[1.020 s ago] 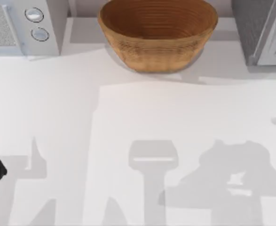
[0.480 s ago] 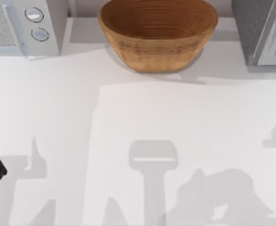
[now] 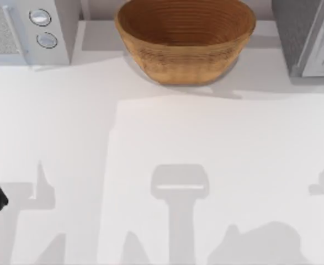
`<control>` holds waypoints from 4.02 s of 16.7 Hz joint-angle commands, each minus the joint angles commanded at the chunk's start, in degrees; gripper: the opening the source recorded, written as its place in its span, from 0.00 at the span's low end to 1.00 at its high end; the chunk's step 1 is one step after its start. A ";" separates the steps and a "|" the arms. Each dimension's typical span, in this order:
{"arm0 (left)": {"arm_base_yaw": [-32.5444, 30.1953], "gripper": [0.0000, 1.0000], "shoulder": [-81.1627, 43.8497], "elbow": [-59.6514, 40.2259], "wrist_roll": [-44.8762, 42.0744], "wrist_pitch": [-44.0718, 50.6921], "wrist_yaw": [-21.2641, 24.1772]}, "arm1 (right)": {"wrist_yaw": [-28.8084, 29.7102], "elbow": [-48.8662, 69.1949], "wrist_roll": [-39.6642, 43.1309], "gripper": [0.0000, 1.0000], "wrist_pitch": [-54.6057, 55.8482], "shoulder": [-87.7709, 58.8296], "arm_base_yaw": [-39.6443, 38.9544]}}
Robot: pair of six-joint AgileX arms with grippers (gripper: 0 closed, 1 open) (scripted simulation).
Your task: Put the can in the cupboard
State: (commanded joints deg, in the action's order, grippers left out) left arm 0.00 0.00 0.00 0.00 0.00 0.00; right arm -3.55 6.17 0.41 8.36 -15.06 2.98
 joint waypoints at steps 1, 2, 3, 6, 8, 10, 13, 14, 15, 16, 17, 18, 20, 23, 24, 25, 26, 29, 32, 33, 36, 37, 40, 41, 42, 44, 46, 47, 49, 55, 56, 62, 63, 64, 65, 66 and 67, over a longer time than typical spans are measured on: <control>0.00 1.00 0.00 0.00 0.00 0.00 0.00 | 0.45 -1.00 -0.08 0.00 -1.49 3.66 -0.63; 0.00 1.00 0.00 0.00 0.00 0.00 0.00 | 0.94 -2.07 -0.16 0.00 -3.06 7.03 -1.28; 0.00 1.00 0.00 0.00 0.00 0.00 0.00 | 1.52 -3.20 -0.24 0.00 -4.64 9.88 -1.90; 0.00 1.00 0.00 0.00 0.00 0.00 0.00 | 3.30 -5.85 -0.39 0.00 -7.94 14.60 -2.90; 0.00 1.00 0.00 0.00 0.00 0.00 0.00 | 3.55 -6.17 -0.41 0.00 -8.37 15.06 -2.98; 0.00 1.00 0.00 0.00 0.00 0.00 0.00 | 3.55 -6.17 -0.41 0.00 -8.37 15.06 -2.98; 0.00 1.00 0.00 0.00 0.00 0.00 0.00 | 3.44 -6.05 -0.50 0.00 -8.27 14.84 -2.84; 0.00 1.00 0.00 0.00 0.00 0.00 0.00 | 3.53 -5.56 -0.48 0.00 -8.39 14.39 -2.89; 0.00 1.00 0.00 0.00 0.00 0.00 0.00 | 3.69 -4.55 -0.45 0.00 -8.63 13.49 -3.01; 0.00 1.00 0.00 0.00 0.00 0.00 0.00 | 3.94 -2.94 -0.42 0.00 -9.05 12.07 -3.17; 0.00 1.00 0.00 0.00 0.00 0.00 0.00 | 4.25 -0.60 -0.41 0.00 -9.64 10.27 -3.38; 0.00 1.00 0.00 0.00 0.00 0.00 0.00 | 4.59 2.18 -0.42 0.00 -10.33 8.22 -3.62; 0.00 1.00 0.00 0.00 0.00 0.00 0.00 | 5.34 8.54 -0.48 0.00 -11.87 3.62 -4.16; 0.00 1.00 0.00 0.00 0.00 0.00 0.00 | 6.57 17.39 -0.55 0.00 -14.06 -3.15 -4.88; 0.00 1.00 0.00 0.00 0.00 0.00 0.00 | 6.96 20.18 -0.57 0.00 -14.69 -5.21 -5.10; 0.00 1.00 0.00 0.00 0.00 0.00 0.00 | 7.29 23.00 -0.61 0.00 -15.33 -7.29 -5.39; 0.00 1.00 0.00 0.00 0.00 0.00 0.00 | 7.57 25.84 -0.65 0.00 -15.99 -9.40 -5.72; 0.00 1.00 0.00 0.00 0.00 0.00 0.00 | 8.31 34.39 -0.77 0.00 -18.03 -15.87 -6.86; 0.00 1.00 0.00 0.00 0.00 0.00 0.00 | 8.70 42.85 -1.00 0.00 -20.11 -22.36 -8.34; 0.00 1.00 0.00 0.00 0.00 0.00 0.00 | 8.85 45.68 -1.08 0.00 -20.80 -24.51 -8.82; 0.00 1.00 0.00 0.00 0.00 0.00 0.00 | 9.90 54.20 -1.15 0.00 -22.83 -30.94 -9.65; 0.00 1.00 0.00 0.00 0.00 0.00 0.00 | 10.32 57.04 -1.15 0.00 -23.50 -33.08 -9.85; 0.00 1.00 0.00 0.00 0.00 0.00 0.00 | 11.44 65.61 -1.19 0.00 -25.54 -39.53 -10.61; 0.00 1.00 0.00 0.00 0.00 0.00 0.00 | 11.78 68.40 -1.21 0.00 -26.22 -41.66 -10.89; 0.00 1.00 0.00 0.00 0.00 0.00 0.00 | 12.10 71.07 -1.23 0.00 -26.88 -43.75 -11.19; 0.00 1.00 0.00 0.00 0.00 0.00 0.00 | 12.63 76.98 -1.28 0.00 -28.23 -48.09 -11.89; 0.00 1.00 0.00 0.00 0.00 0.00 0.00 | 13.27 83.73 -1.35 0.00 -29.75 -52.90 -12.63; 0.00 1.00 0.00 0.00 0.00 0.00 0.00 | 13.63 86.51 -1.37 0.00 -30.49 -55.09 -12.95; 0.00 1.00 0.00 0.00 0.00 0.00 0.00 | 14.24 91.05 -1.39 0.00 -31.64 -58.73 -13.37; 0.00 1.00 0.00 0.00 0.00 0.00 0.00 | 14.80 93.87 -1.40 0.00 -32.43 -61.08 -13.50; 0.00 1.00 0.00 0.00 0.00 0.00 0.00 | 14.80 93.87 -1.40 0.00 -32.43 -61.08 -13.50; 0.00 1.00 0.00 0.00 0.00 0.00 0.00 | 14.48 98.86 -1.41 0.00 -33.70 -65.00 -13.08; 0.00 1.00 0.00 0.00 0.00 0.00 0.00 | 14.39 101.03 -1.40 0.00 -34.28 -66.51 -12.89; 0.00 1.00 0.00 0.00 0.00 0.00 0.00 | 14.32 102.90 -1.39 0.00 -34.83 -67.99 -12.65; 0.00 1.00 0.00 0.00 0.00 0.00 0.00 | 14.27 104.68 -1.37 0.00 -35.34 -69.41 -12.41; 0.00 1.00 0.00 0.00 0.00 0.00 0.00 | 14.23 106.50 -1.37 0.00 -35.81 -70.78 -12.16; 0.00 1.00 0.00 0.00 0.00 0.00 0.00 | 14.20 108.35 -1.37 0.00 -36.24 -72.09 -11.92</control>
State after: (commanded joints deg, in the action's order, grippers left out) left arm 0.00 0.00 0.00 0.00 0.00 0.00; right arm 10.66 114.52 -0.96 -27.88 -87.15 -8.94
